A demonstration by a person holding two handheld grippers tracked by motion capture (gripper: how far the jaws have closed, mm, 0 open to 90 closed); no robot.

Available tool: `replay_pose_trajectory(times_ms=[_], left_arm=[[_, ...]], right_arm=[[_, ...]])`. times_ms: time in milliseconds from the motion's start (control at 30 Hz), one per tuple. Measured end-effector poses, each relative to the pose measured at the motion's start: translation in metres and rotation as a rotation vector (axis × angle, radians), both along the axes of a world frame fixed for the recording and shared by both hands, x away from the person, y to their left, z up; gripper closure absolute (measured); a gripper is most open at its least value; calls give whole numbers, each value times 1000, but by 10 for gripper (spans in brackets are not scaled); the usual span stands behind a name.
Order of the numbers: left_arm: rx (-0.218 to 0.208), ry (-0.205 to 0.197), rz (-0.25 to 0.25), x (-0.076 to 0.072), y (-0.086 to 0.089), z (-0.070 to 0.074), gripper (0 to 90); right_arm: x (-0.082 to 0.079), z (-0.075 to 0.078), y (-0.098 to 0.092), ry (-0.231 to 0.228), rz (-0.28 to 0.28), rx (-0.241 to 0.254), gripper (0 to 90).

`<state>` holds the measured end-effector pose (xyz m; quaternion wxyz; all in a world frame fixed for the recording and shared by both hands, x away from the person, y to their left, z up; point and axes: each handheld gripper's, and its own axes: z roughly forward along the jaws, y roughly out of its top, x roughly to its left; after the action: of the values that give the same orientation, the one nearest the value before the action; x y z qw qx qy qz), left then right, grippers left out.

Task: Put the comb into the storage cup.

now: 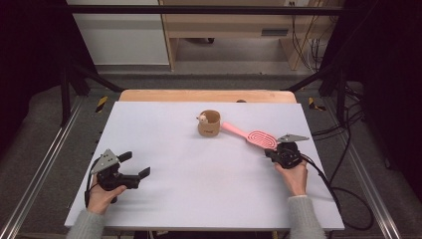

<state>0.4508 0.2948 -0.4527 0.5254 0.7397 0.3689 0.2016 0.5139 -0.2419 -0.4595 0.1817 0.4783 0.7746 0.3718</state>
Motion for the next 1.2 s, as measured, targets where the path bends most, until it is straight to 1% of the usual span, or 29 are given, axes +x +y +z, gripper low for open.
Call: replay_pose_trajectory(times_ms=[433,700,933,1033,1167,1200], left_arm=[[1,1,-1,0,0,0,23],[4,1,-4,0,0,0,23],[4,1,-4,0,0,0,23],[4,1,-3,0,0,0,23],[1,0,-2,0,0,0,23],[1,1,-2,0,0,0,23]], right_arm=[[4,-4,-8,4,-43,7,900],[8,-6,-11,5,-53,-1,900],[11,-7,-14,7,-65,5,900],[10,-7,-13,8,-61,8,900],[6,-3,-10,6,-43,35,900],[5,-1,-9,2,-35,32,900]])
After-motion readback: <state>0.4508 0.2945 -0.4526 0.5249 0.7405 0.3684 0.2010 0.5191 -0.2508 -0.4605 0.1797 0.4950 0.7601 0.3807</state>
